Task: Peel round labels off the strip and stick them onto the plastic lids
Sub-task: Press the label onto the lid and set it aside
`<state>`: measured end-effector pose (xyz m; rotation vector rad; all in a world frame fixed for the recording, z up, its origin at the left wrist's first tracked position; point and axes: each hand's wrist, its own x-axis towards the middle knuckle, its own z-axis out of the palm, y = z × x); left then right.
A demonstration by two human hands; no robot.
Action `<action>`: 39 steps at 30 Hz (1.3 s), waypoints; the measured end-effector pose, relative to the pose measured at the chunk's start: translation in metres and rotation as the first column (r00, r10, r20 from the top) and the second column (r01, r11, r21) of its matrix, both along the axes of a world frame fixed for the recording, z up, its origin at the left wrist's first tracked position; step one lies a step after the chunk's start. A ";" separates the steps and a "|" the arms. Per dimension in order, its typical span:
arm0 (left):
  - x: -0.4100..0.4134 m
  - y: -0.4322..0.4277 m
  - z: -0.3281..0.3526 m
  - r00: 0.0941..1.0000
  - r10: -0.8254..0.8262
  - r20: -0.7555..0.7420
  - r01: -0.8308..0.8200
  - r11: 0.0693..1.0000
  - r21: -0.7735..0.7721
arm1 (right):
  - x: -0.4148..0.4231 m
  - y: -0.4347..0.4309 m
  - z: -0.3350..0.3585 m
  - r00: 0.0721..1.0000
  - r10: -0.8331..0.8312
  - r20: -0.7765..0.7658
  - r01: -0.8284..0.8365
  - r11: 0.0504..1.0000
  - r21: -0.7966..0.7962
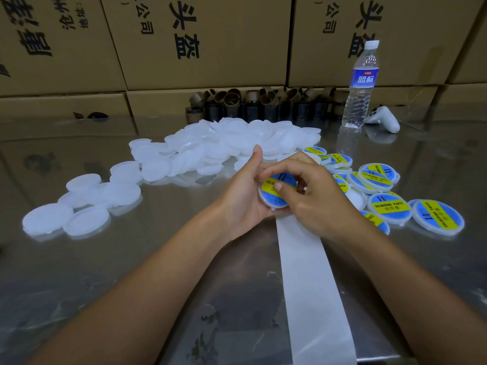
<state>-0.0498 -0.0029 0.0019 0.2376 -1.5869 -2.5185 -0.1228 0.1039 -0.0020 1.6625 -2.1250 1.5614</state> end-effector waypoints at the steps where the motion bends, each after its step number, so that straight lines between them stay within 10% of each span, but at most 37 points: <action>1: 0.000 0.001 0.001 1.000 0.002 -0.006 -0.002 1.000 0.005 | 0.000 0.000 0.000 1.000 -0.007 -0.010 0.007 1.000 -0.001; 25: -0.001 -0.003 -0.002 0.997 -0.030 -0.077 0.040 0.991 0.131 | -0.005 0.001 -0.004 0.975 -0.208 -0.083 0.198 0.973 -0.115; 39: -0.003 -0.005 -0.007 0.955 0.233 -0.185 -0.260 0.955 -0.142 | -0.007 -0.001 -0.003 0.952 -0.307 0.021 0.305 0.932 -0.197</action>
